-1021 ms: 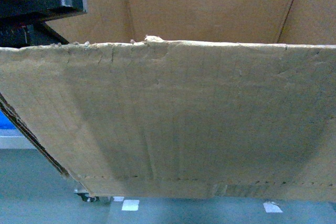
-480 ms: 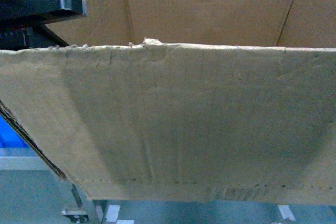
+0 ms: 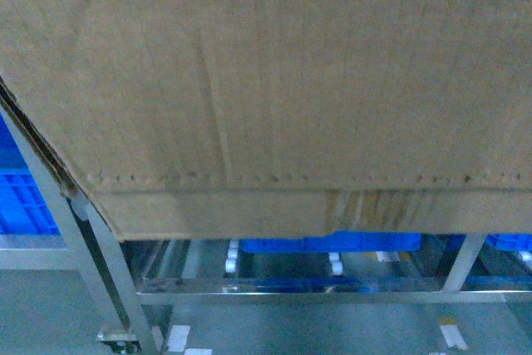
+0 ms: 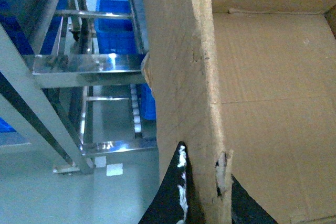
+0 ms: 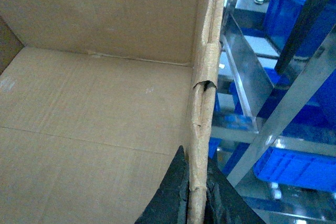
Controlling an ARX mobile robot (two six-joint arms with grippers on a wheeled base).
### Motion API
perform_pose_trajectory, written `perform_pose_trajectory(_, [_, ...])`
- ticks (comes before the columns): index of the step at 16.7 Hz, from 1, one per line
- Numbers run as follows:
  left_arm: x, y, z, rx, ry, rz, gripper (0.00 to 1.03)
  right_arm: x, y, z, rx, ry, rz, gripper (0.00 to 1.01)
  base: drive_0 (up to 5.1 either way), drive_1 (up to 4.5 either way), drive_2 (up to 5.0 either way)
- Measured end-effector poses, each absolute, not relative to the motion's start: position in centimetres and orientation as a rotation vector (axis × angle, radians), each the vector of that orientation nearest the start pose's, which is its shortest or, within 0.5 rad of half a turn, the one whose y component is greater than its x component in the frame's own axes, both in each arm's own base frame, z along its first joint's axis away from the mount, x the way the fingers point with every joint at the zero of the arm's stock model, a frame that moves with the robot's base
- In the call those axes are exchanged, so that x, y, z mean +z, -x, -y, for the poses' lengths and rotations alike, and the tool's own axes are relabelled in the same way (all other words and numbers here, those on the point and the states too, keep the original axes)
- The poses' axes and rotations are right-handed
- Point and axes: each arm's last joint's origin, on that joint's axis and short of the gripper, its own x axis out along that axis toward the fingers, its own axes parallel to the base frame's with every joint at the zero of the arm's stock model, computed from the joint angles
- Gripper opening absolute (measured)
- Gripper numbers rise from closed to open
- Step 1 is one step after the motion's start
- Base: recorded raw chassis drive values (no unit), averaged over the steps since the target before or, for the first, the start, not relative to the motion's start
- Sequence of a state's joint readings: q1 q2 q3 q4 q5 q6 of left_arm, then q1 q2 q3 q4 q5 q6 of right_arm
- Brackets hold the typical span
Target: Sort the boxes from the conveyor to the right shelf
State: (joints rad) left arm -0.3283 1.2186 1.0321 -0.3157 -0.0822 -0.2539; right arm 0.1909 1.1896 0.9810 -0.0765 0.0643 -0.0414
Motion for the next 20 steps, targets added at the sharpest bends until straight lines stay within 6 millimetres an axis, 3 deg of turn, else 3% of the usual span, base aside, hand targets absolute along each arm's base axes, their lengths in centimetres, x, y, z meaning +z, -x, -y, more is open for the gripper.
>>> perform_pose_trajectory(4, [34.0,-25.6,8.2,-0.179,0.143,-0.459,0.04,35.0,-26.7,-5.3,0.128,0.07,-0.224,0.03,0.0,0.0,0.0])
perform_pose_trajectory(20, [33.7,-25.9,8.3,-0.183,0.142,-0.466,0.04,34.9,-26.9,-5.4,0.116,0.074,-0.233,0.03,0.0,0.0,0.0])
